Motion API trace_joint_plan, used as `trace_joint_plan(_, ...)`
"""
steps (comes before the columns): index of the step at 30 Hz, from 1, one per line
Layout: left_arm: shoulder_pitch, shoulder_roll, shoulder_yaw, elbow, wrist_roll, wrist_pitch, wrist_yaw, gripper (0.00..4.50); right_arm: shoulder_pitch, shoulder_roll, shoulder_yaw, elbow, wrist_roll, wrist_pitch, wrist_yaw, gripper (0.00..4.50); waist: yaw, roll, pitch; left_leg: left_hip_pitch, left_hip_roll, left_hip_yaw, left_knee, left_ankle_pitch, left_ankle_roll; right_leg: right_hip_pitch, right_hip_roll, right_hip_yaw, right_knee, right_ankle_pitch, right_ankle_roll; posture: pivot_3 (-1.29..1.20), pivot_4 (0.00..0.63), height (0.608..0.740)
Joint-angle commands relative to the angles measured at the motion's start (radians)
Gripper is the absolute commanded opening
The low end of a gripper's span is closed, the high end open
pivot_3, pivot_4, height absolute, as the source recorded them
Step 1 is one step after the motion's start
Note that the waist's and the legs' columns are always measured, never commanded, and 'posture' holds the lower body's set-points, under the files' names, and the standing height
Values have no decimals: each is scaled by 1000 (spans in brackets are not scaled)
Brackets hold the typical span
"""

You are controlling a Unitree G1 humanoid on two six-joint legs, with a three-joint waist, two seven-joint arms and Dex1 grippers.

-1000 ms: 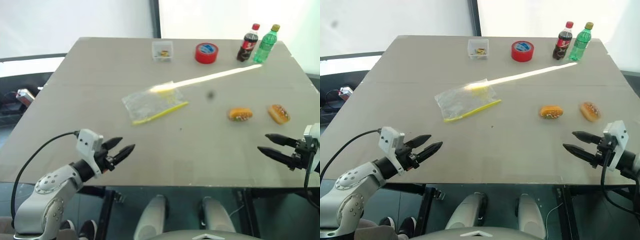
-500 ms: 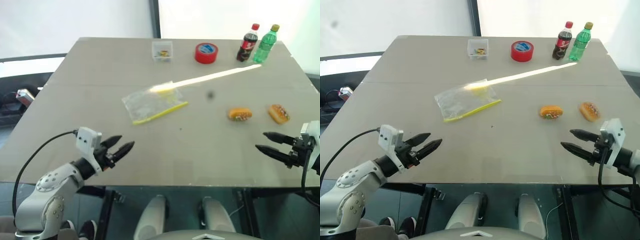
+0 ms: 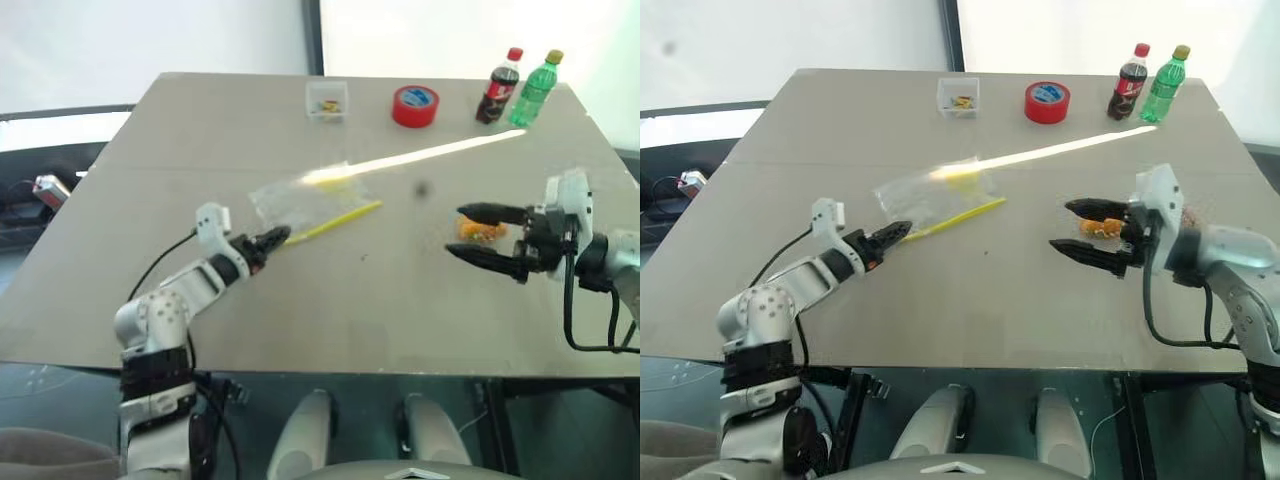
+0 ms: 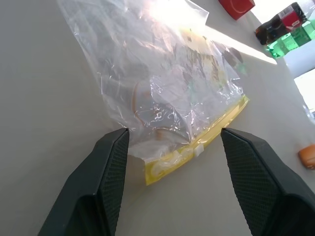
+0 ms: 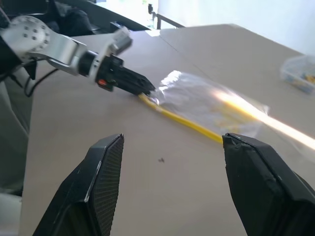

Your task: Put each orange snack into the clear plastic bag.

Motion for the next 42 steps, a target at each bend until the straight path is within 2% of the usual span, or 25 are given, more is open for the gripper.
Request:
trace_joint_plan(1, -42, -30, 32, 120, -13, 44, 47, 3141, -39, 15, 11, -37, 26, 20, -30, 3258, 2, 0, 0, 0, 0, 0, 0, 0, 0, 0, 0, 0, 0, 0, 0, 0, 150, 740)
trace_joint_plan(5, -76, -41, 5, 181, 21, 25, 32, 3141, -51, 30, 34, -28, 11, 10, -35, 3258, 5, 0, -1, 1, -1, 0, 0, 0, 0, 0, 0, 0, 1, 0, 0, 0, 150, 740)
trace_joint_plan(6, -81, -48, 11, 191, 16, 23, 33, 2901, -52, 32, 38, -27, 9, 7, -36, 3313, 5, 1, -1, 1, -1, 0, 0, 0, 0, 1, 0, 0, 1, 0, 0, 0, 150, 740)
trace_joint_plan(9, -87, -54, 10, 204, 16, 19, 26, 1904, -55, 35, 42, -20, 3, 1, -34, 3333, 6, 1, -1, 1, 0, 0, 0, 0, 0, 1, 0, 0, 1, 0, 0, 0, 150, 740)
trace_joint_plan(11, -89, -62, 16, 210, 15, 17, 28, 867, -54, 29, 47, -13, -14, -10, -29, 3333, 9, 1, -1, 1, -1, 0, 0, 0, 0, 0, -1, 0, 1, 0, 0, 0, 150, 740)
trace_joint_plan(12, -89, -64, 16, 211, 16, 16, 28, 684, -52, 27, 50, -11, -21, -14, -25, 3333, 10, 1, -1, 1, -1, 0, 0, 0, 0, 0, -1, 0, 1, 0, 0, 0, 150, 740)
trace_joint_plan(13, -89, -66, 19, 212, 16, 16, 29, 30, -51, 29, 52, -10, -23, -16, -24, 3333, 12, 1, -1, 1, -1, 0, 0, 0, 0, 0, -1, 0, 1, 0, 0, 0, 150, 740)
trace_joint_plan(18, -78, -80, 54, 169, -27, 35, 30, 9, -37, 61, 90, 6, -55, -43, -31, 3333, 14, 2, -2, 1, 0, 1, 0, 0, 0, 0, -1, 1, 1, 0, 0, 0, 150, 740)
trace_joint_plan(21, -69, -99, 124, 126, -106, 108, 77, 9, -30, 77, 150, 37, -132, -89, -30, 3333, 11, 2, -2, 1, 0, 1, 0, 0, 0, 0, -1, 1, 1, 0, 0, 0, 150, 740)
trace_joint_plan(26, -20, -77, 178, 8, -168, 157, 127, 9, -36, 111, 205, 69, -187, -130, -26, 3333, 5, 1, -1, 0, 0, 1, 0, 0, 0, -1, -1, 1, 0, 0, 0, 0, 150, 740)
trace_joint_plan(29, -1, -49, 192, -49, -138, 95, 152, 9, -39, 134, 217, 82, -200, -141, -27, 3333, -3, 0, -1, 0, 0, 0, -1, 0, 0, -1, -1, 1, 1, 0, 0, 0, 150, 740)
trace_joint_plan(32, 9, -16, 139, -86, -88, 59, 146, 9, -43, 150, 227, 100, -213, -151, -26, 3333, -6, 0, 0, 0, 0, 1, -1, 0, 0, -2, -1, 1, 1, 0, 0, 0, 150, 740)
trace_joint_plan(33, 2, -11, 121, -85, -64, 45, 158, 509, -44, 153, 229, 103, -216, -154, -24, 3333, -6, 0, 0, 0, 0, 1, -1, 0, 0, -2, 0, 1, 1, 0, 0, 0, 150, 740)
trace_joint_plan(34, -9, -1, 92, -78, -32, 26, 160, 728, -46, 156, 229, 106, -218, -155, -23, 3333, -4, 0, 0, 0, 0, 1, -1, 0, 0, -2, -1, 1, 1, 0, 0, 0, 150, 740)
trace_joint_plan(40, -144, -21, -33, 95, 142, -128, 175, 3504, -66, 173, 236, 119, -237, -163, -20, 3333, 6, -1, 0, 0, -1, 0, -1, 0, 0, -1, -1, 1, 0, 0, 0, 0, 150, 740)
trace_joint_plan(42, -182, -41, -85, 169, 195, -161, 167, 3504, -79, 173, 230, 112, -236, -158, -21, 3333, 4, -1, 0, 0, -1, 1, -1, 0, 0, -1, -1, 1, 0, 0, 0, 0, 150, 740)
